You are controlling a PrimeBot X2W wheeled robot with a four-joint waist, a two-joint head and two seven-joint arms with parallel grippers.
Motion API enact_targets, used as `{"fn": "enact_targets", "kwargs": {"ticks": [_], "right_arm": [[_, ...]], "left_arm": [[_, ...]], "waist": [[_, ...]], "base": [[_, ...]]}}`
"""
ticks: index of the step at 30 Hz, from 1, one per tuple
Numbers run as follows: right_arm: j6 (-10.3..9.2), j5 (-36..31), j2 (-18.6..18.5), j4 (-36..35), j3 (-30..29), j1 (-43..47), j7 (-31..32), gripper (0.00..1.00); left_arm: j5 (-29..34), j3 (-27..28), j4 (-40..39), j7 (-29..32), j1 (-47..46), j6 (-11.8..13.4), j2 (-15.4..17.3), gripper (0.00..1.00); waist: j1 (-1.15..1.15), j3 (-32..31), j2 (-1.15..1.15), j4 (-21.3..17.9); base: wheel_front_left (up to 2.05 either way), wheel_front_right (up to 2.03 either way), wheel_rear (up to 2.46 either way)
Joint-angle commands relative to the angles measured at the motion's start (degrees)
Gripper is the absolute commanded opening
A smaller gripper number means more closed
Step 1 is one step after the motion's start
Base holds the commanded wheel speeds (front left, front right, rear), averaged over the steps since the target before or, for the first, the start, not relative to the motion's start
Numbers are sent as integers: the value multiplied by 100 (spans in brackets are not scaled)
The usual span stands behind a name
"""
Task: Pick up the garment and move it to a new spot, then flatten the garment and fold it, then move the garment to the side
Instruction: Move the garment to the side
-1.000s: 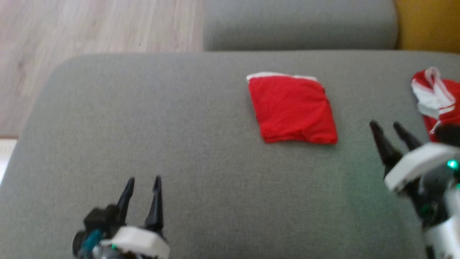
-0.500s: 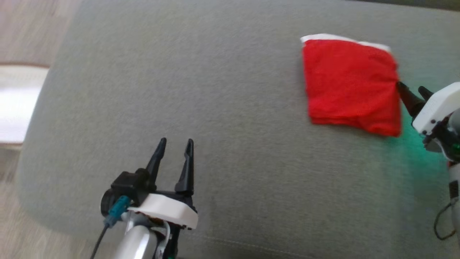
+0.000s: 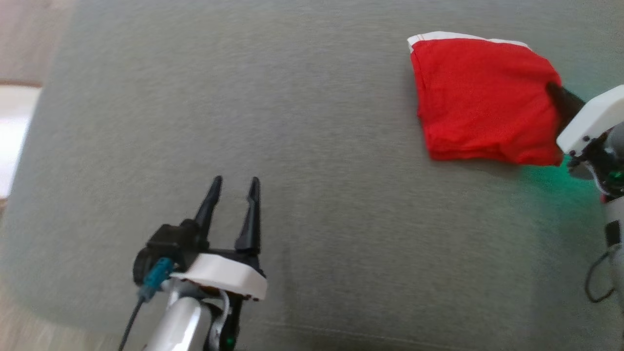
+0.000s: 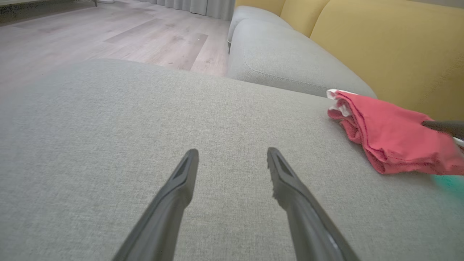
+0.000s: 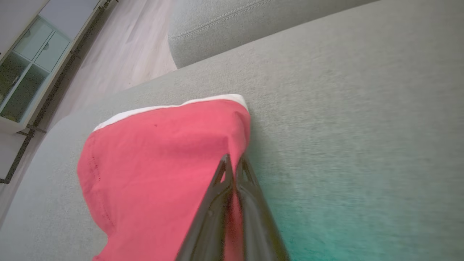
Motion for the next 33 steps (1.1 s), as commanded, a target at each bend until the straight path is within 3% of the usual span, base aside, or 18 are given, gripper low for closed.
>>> {"fn": "enact_targets", "kwargs": {"ticks": [1,9,22,28,29,30,31,33], "right_arm": [[-4,77,-228,-293,116,-253,-42,0],[-4,-131,-1279,-483,119,-792,245,0],[-4,-891,-2189,524,-113,-1106,205,0],[-4,-1546,-2827,1052,42,-897,52,0],[-4,-1705,-2882,1169,56,-884,-4,9],[-4,-1888,-2906,1274,87,-874,-63,44],[-4,-2072,-2915,1379,112,-866,-118,98],[-4,-2411,-2863,1591,151,-862,-183,100]], "left_arm": [[23,272,-166,-45,-108,10,8,100],[228,304,-6,-45,-251,-207,8,100],[431,303,100,-45,-32,-289,13,100],[473,439,12,-45,143,-293,64,100],[478,450,7,-45,167,-299,70,100],[485,453,7,-45,187,-304,72,100],[494,453,9,-45,198,-307,72,100],[502,449,18,-45,199,-308,70,100]], "waist": [[0,-99,0,-426],[0,-55,0,-987],[0,85,0,-851],[0,113,0,-820],[0,107,0,-826],[0,103,0,-831],[0,99,0,-839],[0,77,0,-863]], "base": [[0,0,0],[0,0,0],[0,0,0],[0,0,0],[0,0,0],[0,0,0],[0,0,0],[0,0,0]]}}
